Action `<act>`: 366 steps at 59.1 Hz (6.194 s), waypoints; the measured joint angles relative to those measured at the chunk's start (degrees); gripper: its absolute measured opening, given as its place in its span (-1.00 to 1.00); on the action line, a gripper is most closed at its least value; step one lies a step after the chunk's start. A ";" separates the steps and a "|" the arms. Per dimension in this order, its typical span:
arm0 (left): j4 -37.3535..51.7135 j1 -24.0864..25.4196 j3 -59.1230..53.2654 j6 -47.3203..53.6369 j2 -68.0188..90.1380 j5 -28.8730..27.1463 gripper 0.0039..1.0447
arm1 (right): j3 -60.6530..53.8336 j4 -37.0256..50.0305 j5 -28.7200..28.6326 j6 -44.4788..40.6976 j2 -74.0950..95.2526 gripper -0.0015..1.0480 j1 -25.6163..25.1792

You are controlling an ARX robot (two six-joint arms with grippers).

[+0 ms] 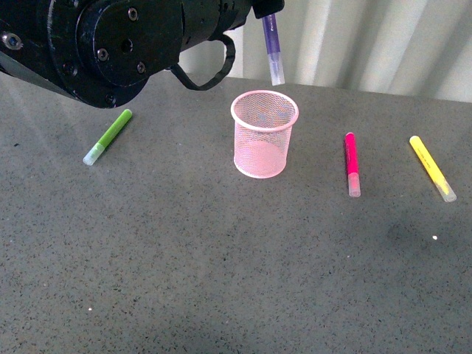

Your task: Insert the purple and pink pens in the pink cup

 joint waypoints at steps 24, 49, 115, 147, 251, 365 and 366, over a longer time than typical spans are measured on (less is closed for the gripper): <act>3.93 -0.77 0.76 1.07 5.40 -0.63 -0.80 | 0.00 0.00 0.00 0.00 0.00 0.87 0.00; 6.25 -1.53 0.74 2.14 8.55 -0.87 -0.80 | 0.00 0.00 0.00 0.00 0.00 0.87 0.00; -24.94 10.58 -7.43 7.87 -24.22 18.67 0.88 | 0.00 0.00 0.00 0.00 0.00 0.87 0.00; -23.76 35.41 -32.50 19.32 -57.57 17.29 0.46 | 0.00 0.00 -0.02 0.00 0.00 0.87 0.00; -41.03 26.58 -67.52 23.06 -111.73 3.91 -0.93 | 0.00 0.00 0.07 0.00 0.00 0.87 0.00; -51.89 26.58 -67.52 23.19 -122.20 3.87 0.88 | 83.38 -15.02 -2.34 18.03 118.46 0.87 0.68; -51.89 26.58 -67.52 23.19 -122.22 3.87 0.88 | 83.38 -14.99 -2.49 18.27 118.79 0.87 0.68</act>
